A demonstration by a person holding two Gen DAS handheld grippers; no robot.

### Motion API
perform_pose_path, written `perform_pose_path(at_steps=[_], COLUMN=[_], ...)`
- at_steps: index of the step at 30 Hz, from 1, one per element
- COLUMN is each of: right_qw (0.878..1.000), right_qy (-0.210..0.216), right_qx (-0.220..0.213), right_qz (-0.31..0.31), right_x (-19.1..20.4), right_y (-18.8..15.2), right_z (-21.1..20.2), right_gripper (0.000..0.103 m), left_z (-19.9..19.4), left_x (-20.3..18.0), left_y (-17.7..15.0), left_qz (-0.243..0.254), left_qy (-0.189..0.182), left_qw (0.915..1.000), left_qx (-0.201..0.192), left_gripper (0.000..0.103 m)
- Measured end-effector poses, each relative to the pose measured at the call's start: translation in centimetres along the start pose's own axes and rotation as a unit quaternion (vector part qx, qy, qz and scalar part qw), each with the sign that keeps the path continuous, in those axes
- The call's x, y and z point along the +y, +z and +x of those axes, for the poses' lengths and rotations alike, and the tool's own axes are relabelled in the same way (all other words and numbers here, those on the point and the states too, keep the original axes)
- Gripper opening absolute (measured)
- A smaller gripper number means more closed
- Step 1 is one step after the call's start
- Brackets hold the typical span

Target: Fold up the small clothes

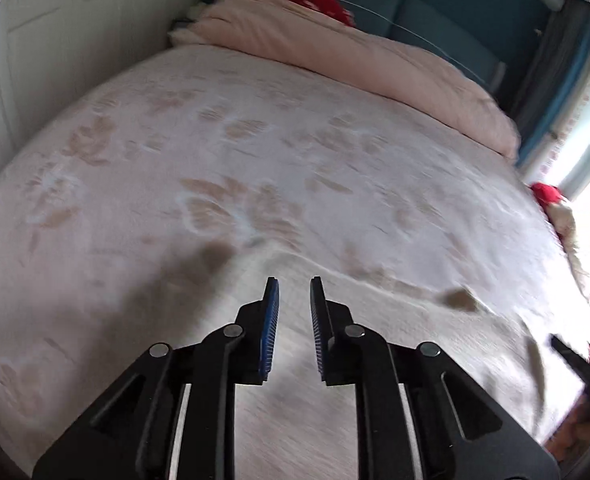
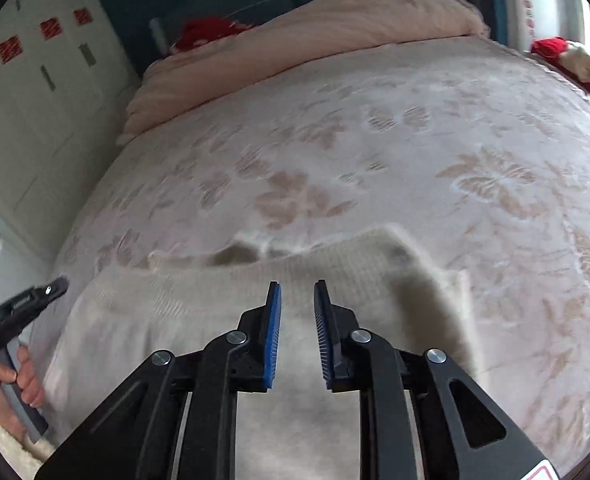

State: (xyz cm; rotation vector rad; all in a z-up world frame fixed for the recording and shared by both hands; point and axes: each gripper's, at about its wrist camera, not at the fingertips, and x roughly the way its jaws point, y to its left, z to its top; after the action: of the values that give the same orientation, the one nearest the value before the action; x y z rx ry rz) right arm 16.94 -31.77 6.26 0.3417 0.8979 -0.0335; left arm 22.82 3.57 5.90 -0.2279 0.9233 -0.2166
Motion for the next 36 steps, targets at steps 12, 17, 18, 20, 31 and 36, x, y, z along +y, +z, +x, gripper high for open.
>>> perform_pose_path(at_steps=[12, 17, 18, 20, 31, 36], right_qw=[0.996, 0.993, 0.995, 0.997, 0.977, 0.952], right_qy=[-0.076, -0.066, -0.067, -0.056, 0.052, 0.086], right_qx=[0.033, 0.033, 0.021, 0.015, 0.079, 0.053], right_qz=[0.035, 0.089, 0.076, 0.056, 0.193, 0.288], right_x=[-4.6, -6.9, -6.0, -5.0, -8.6, -10.9], right_y=[-5.6, -7.5, -7.5, -8.0, -16.8, -15.1], right_z=[-1.0, -2.9, -4.2, -6.6, -7.6, -4.9], right_gripper=[0.010, 0.009, 0.014, 0.018, 0.056, 0.057], left_z=[0.0, -1.5, -2.2, -4.3, -7.6, -5.2], left_x=[3.8, 5.4, 5.2, 5.0, 10.9, 11.9], left_y=[-5.8, -8.3, -8.4, -8.6, -15.3, -14.4], left_qz=[-0.006, -0.001, 0.007, 0.003, -0.221, -0.306], left_qy=[0.021, 0.022, 0.029, 0.021, -0.068, -0.102], left_qw=[0.9979, 0.9974, 0.9970, 0.9973, 0.9687, 0.9428], left_qx=[0.062, 0.069, 0.071, 0.070, 0.089, 0.086], left_gripper=[0.029, 0.029, 0.029, 0.029, 0.068, 0.076])
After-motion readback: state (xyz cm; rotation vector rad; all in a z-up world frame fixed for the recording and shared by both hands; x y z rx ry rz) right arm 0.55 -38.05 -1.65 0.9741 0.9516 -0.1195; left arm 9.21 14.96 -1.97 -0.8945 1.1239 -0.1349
